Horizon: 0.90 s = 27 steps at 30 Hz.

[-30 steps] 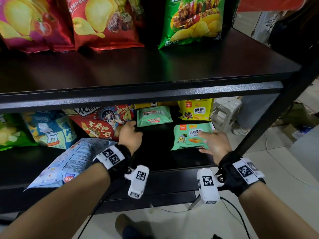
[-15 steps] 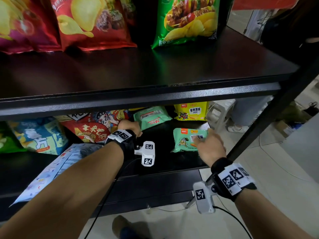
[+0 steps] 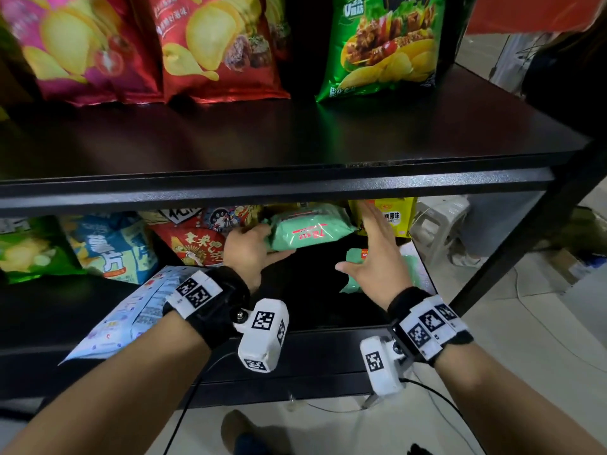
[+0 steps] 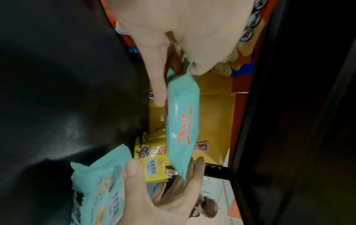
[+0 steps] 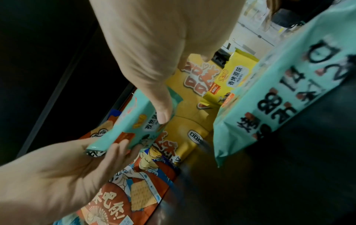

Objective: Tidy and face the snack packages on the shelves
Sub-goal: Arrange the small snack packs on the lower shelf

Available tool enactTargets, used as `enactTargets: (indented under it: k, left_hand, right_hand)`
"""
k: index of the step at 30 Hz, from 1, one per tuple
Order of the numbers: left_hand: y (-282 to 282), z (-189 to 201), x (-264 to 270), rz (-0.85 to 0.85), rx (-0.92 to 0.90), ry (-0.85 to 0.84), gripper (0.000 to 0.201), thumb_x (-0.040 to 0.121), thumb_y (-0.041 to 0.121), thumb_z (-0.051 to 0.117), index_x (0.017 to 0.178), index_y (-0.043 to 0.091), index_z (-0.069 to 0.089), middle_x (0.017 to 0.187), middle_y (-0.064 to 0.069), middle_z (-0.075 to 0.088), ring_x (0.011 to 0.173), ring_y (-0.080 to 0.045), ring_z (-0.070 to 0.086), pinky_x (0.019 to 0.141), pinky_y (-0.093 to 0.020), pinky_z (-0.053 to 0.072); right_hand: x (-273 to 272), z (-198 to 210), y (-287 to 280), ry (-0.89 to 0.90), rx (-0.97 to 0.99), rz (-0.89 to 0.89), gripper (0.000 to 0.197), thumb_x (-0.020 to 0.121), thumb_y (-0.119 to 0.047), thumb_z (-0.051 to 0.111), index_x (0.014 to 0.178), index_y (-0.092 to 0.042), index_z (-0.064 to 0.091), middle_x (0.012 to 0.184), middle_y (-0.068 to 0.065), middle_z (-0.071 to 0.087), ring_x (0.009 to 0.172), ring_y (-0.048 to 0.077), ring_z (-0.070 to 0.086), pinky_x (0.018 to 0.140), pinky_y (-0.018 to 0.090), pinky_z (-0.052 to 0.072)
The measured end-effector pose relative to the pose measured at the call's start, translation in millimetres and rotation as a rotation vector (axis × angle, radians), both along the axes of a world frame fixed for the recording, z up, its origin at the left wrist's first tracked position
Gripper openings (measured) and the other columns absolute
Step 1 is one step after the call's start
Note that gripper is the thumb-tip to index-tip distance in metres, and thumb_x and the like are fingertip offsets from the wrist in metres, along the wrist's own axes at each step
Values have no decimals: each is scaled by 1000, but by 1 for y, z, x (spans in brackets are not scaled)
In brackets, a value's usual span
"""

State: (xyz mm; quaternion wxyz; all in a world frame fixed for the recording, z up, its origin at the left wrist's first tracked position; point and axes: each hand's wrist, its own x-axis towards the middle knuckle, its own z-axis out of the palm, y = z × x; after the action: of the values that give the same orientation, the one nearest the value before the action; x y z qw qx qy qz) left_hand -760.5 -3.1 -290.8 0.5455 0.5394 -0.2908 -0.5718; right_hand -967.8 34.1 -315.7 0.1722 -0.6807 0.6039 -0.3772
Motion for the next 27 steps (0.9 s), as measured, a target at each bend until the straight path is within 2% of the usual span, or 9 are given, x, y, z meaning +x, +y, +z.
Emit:
enactTargets:
  k: [4, 8, 11, 13, 14, 16, 20, 24, 27]
  left_hand:
    - [18, 17, 9, -106, 82, 77, 17, 103, 4, 46, 112, -8, 54, 89, -26, 72, 64, -32, 74, 50, -29, 59]
    - [28, 12, 22, -97, 0, -106, 38, 106, 35, 46, 96, 0, 56, 74, -16, 71, 60, -26, 71, 49, -29, 56]
    - [34, -1, 28, -123, -239, -469, 55, 84, 63, 58, 112, 15, 56, 99, 2, 66, 89, -14, 65, 72, -23, 54]
    - [39, -4, 23, -208, -263, -452, 77, 75, 70, 68, 124, 13, 56, 117, 1, 69, 108, -15, 65, 91, -23, 52]
    - [40, -7, 19, -227, -250, -358, 76, 76, 67, 71, 126, 10, 58, 119, -2, 71, 110, -18, 68, 94, -29, 53]
    - [44, -6, 9, -206, -246, -168, 54, 81, 55, 67, 113, 11, 66, 105, -6, 78, 95, -21, 75, 78, -34, 60]
    - [51, -7, 1, -152, -310, -297, 58, 90, 60, 45, 107, 8, 66, 86, -12, 77, 70, -22, 75, 43, -29, 54]
    - [48, -14, -5, -30, -368, -390, 42, 102, 46, 36, 104, 10, 59, 81, -3, 71, 66, -7, 68, 51, -23, 51]
    - [45, -12, -8, -128, -285, -255, 30, 108, 28, 40, 97, 15, 64, 80, -1, 76, 67, -11, 71, 53, -25, 55]
  right_hand:
    - [4, 8, -10, -30, -147, 105, 76, 68, -13, 87, 135, -26, 56, 148, -8, 43, 140, 4, 24, 121, 46, 22]
    - [9, 15, -8, -257, -21, 114, 38, 78, -14, 82, 114, -20, 70, 119, -14, 65, 116, 6, 59, 107, 34, 45]
    - [11, 18, 0, -453, 115, 153, 13, 81, -17, 80, 89, -26, 74, 91, -9, 78, 88, 8, 73, 80, 33, 58]
    - [13, 19, 4, -549, 177, 177, 6, 82, -18, 79, 85, -22, 76, 88, -5, 79, 85, 13, 75, 75, 33, 59]
    - [16, 21, 7, -597, 203, 189, 5, 82, -21, 79, 86, -21, 76, 89, -3, 79, 85, 14, 75, 73, 31, 59]
    - [20, 20, 11, -664, 237, 196, 16, 81, -34, 75, 89, -20, 75, 90, -2, 79, 85, 13, 75, 69, 26, 59]
    - [24, 18, 10, -527, 262, 48, 42, 100, -45, 44, 97, -13, 72, 92, -2, 77, 84, 11, 73, 75, 25, 58]
    - [23, 16, 7, -370, 175, -27, 50, 106, -37, 35, 97, 0, 68, 94, 11, 73, 86, 20, 69, 78, 33, 54]
    - [17, 15, 9, -346, 143, -33, 47, 105, -35, 36, 84, -3, 63, 79, 5, 68, 69, 9, 63, 59, 15, 47]
